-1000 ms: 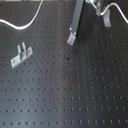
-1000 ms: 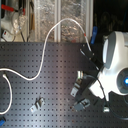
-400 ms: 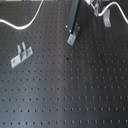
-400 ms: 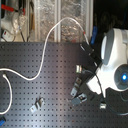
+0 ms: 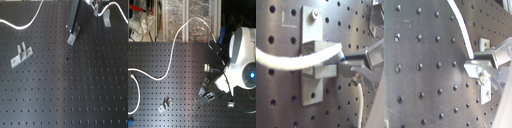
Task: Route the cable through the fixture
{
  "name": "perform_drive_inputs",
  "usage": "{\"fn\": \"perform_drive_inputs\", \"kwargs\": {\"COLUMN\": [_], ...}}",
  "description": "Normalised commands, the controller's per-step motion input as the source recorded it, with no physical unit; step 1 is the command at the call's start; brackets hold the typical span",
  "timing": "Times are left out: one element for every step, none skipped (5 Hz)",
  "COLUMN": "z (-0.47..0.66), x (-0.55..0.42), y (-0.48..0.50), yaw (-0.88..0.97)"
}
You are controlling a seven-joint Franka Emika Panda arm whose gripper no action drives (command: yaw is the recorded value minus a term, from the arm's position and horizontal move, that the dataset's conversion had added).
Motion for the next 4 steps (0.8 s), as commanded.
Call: {"fn": "perform_drive_inputs", "kwargs": {"z": [0.20, 0.30, 0.24, 0.07], "x": [0.004, -0.020, -0.182, -0.213], "y": [0.005, -0.017, -0.198, -0.225], "yaw": [0.00, 0.00, 0.00, 0.00]}}
